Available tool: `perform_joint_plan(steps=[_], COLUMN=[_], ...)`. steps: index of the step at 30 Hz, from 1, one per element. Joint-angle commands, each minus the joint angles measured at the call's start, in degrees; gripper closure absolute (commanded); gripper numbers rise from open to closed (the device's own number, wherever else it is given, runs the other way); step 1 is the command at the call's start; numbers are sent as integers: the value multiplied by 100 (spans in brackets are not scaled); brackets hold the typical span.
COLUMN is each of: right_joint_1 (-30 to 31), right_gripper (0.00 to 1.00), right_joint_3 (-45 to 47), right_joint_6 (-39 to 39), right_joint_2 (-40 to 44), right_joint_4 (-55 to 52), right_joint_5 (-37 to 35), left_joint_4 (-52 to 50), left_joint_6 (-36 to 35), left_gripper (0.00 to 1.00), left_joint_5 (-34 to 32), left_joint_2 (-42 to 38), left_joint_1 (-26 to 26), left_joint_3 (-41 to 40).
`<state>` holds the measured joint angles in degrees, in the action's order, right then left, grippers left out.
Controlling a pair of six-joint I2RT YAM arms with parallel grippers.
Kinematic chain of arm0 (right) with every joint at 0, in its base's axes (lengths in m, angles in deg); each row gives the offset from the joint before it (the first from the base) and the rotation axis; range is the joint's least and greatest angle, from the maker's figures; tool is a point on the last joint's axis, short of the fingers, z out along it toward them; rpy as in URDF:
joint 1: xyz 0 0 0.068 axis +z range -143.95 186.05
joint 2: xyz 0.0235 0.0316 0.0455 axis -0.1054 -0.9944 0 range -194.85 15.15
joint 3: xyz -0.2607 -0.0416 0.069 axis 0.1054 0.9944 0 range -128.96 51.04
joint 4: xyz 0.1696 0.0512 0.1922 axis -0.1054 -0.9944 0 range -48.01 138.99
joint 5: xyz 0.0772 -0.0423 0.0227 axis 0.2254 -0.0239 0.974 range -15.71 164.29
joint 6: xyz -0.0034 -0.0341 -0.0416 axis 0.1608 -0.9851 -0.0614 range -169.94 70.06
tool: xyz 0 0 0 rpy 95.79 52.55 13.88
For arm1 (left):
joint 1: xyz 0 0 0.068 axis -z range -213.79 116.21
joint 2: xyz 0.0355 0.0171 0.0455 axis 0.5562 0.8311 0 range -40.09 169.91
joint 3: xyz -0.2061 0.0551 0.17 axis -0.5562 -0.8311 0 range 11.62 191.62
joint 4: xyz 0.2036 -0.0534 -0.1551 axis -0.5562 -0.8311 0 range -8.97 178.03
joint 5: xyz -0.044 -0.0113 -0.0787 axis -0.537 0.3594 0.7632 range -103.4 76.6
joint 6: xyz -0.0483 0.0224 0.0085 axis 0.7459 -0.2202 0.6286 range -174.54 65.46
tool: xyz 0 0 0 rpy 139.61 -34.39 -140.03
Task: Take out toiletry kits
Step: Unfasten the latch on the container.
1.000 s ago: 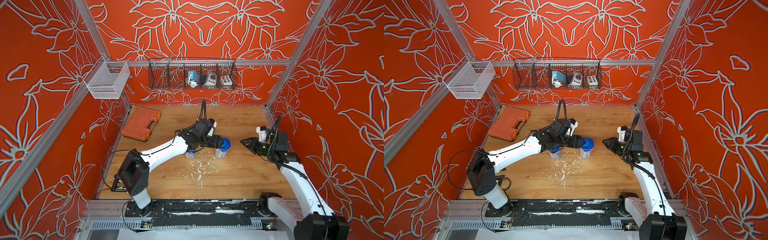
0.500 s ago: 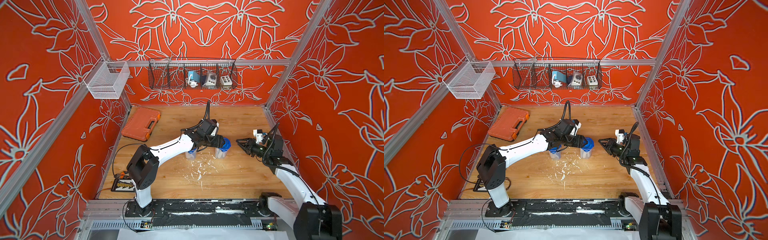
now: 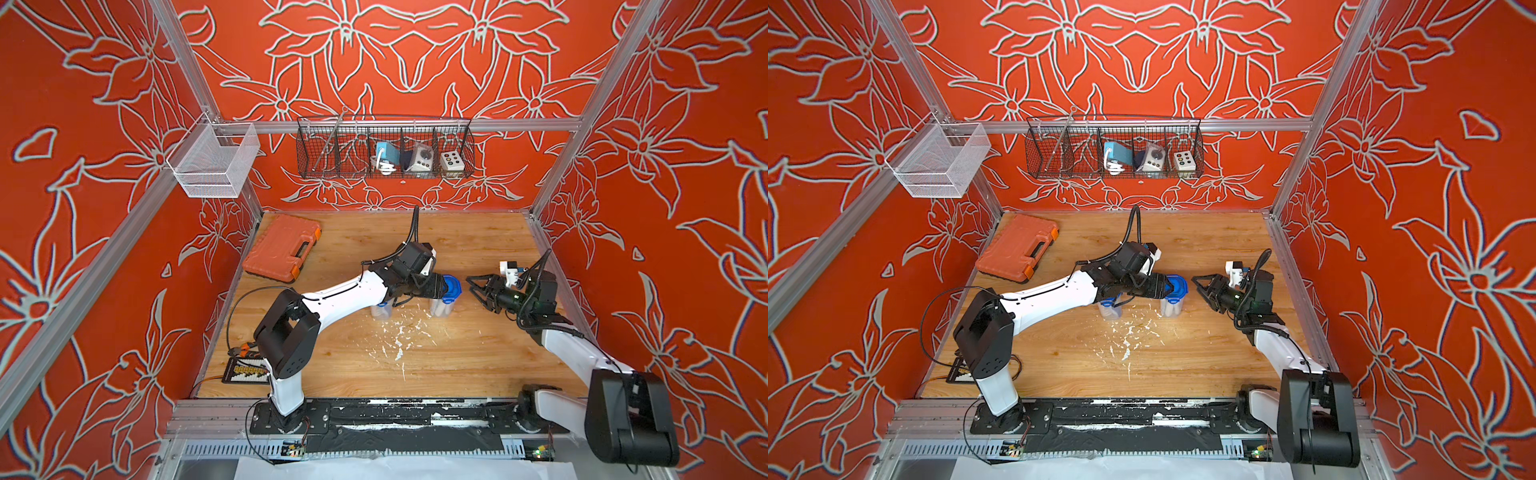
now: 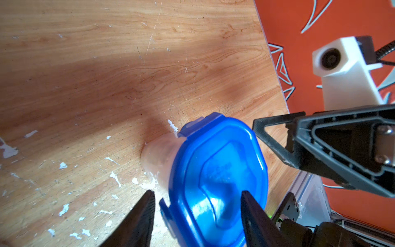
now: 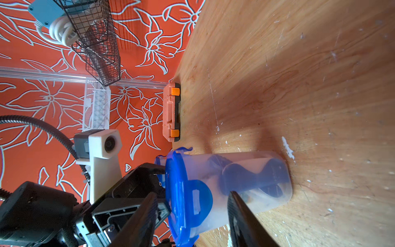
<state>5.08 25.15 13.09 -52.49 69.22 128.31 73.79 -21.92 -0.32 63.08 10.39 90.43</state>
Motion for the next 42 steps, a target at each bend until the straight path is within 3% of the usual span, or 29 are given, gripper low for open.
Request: perform_joint_plan(steps=[1,19,36,42], right_joint_1=[83,552,559,550], right_gripper=[42,54,81,78], right_joint_3=[161,542,638,648], right_joint_6=[411,1268,1356,1237], right_joint_2=[-213,-874,-686,-577], right_joint_4=[842,2420,2379,2151], right_joint_5=[125,31,-82,-155], left_joint_4=[17,206,308,306], left_joint_6=[75,229,354,340], left_gripper=[41,44,47,49], left_joint_5=[-47,-130,-231,-268], left_joint_2=[39,-40,-32,-41], left_joint_1=[-11,-15,-14,-3], left_joint_3=[-134,-556,-945,-1052])
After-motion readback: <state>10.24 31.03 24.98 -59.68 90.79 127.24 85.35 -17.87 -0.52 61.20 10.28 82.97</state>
